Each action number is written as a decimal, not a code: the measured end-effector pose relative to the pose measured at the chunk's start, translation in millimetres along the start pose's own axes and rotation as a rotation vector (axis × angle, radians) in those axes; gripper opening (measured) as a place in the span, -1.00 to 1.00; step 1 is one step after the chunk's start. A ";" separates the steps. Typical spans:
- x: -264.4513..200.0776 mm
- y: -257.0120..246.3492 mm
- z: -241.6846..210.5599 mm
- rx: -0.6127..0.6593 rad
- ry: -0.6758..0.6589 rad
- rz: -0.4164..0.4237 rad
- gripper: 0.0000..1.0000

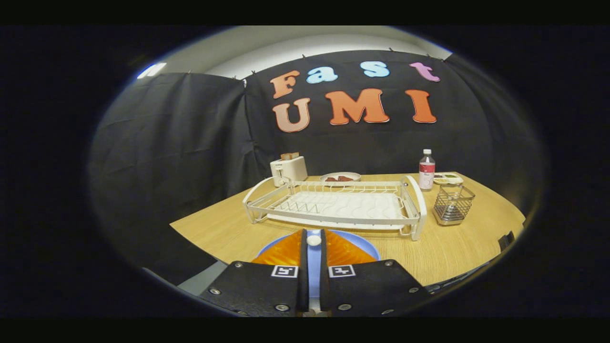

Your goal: Take the plate from the dish rack, then take the spoon from the basket and place it into the plate.

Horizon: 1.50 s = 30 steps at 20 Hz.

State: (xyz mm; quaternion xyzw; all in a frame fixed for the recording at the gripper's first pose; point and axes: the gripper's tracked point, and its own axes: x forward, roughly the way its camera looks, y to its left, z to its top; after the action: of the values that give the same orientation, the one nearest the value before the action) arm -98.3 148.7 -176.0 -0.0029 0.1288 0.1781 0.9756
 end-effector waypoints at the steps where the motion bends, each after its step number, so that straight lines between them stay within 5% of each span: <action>1: 2.2 -0.9 -6.0 0.004 0.019 0.003 -0.78; 7: 13.3 -16.1 -25.8 0.049 0.092 -0.019 -0.62; 18: -1.6 -92.6 24.1 0.024 0.019 -0.181 0.95; 30: -62.4 -202.3 84.9 -0.017 -0.151 -0.461 0.96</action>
State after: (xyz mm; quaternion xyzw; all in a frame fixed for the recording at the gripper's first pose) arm -63.0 -58.0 -86.4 -0.0269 0.0498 -0.0486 0.9972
